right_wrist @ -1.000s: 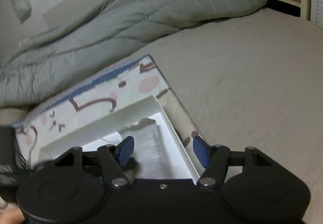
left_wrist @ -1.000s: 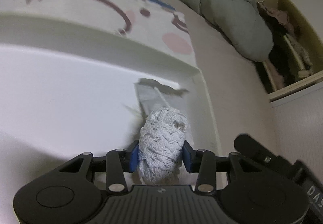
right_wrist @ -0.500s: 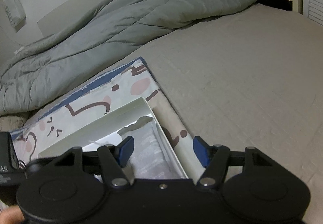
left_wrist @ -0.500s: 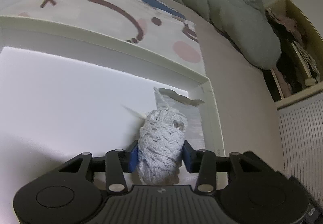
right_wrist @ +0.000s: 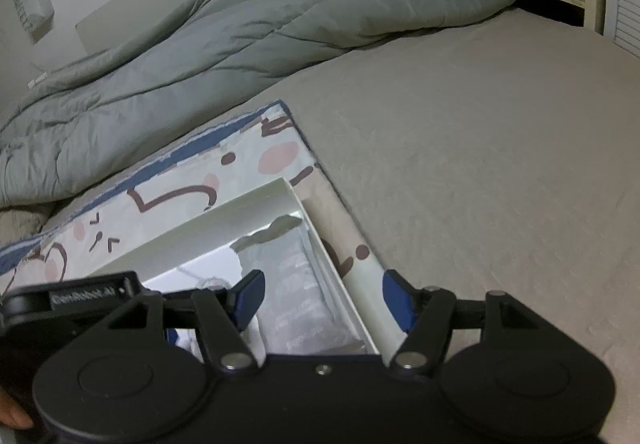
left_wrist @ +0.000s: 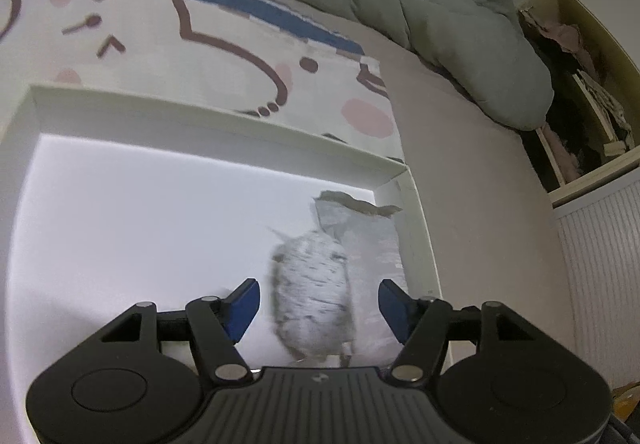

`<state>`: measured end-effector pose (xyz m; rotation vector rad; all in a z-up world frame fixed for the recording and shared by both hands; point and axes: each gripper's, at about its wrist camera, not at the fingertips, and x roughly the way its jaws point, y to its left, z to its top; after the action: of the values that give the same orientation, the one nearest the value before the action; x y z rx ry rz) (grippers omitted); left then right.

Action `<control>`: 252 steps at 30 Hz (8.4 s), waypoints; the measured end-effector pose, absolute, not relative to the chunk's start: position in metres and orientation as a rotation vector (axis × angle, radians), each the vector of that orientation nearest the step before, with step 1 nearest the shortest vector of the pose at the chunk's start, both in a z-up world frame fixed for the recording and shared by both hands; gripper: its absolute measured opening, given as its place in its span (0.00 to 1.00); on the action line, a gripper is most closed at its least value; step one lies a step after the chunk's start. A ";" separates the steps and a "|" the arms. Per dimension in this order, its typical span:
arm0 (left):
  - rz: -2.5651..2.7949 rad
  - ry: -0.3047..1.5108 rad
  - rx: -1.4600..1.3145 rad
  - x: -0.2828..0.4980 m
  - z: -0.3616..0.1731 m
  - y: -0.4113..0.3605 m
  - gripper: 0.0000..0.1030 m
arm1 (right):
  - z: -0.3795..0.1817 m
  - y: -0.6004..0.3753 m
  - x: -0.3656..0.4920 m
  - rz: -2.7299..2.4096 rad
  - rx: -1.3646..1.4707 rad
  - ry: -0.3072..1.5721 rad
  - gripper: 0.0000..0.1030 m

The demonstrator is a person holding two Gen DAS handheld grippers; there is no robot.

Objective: Organize objects
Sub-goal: 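Lower the rope bundle into the tray and open left tool while right tool releases the foil packet, then withdraw both tools from the tray toward the headlamp and white bag, then grasp the white plastic bag with left tool while right tool grasps the yellow headlamp, then lift the white plastic bag with left tool while right tool lifts the yellow headlamp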

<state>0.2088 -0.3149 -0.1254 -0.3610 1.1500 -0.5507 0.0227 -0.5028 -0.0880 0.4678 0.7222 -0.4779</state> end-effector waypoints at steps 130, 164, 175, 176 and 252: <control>-0.069 0.888 -0.101 0.217 -0.073 0.129 1.00 | -0.047 -0.156 0.157 -0.008 0.086 0.636 1.00; -0.171 1.130 -0.174 0.244 -0.133 0.137 0.48 | -0.128 -0.058 0.235 0.353 -0.342 0.858 0.49; -0.251 1.143 -0.156 0.232 -0.129 0.135 0.28 | -0.116 -0.068 0.204 0.335 -0.335 0.891 0.48; -0.261 1.142 -0.156 0.229 -0.128 0.134 0.27 | -0.114 -0.071 0.199 0.332 -0.322 0.902 0.48; -0.392 0.986 -0.018 0.170 -0.066 0.082 0.36 | -0.062 -0.122 0.134 0.306 -0.138 0.899 0.40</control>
<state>0.1703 0.0819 -0.0657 -0.0184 0.9858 -0.3924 0.1341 -0.1216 -0.0621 -0.1380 0.8995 0.3059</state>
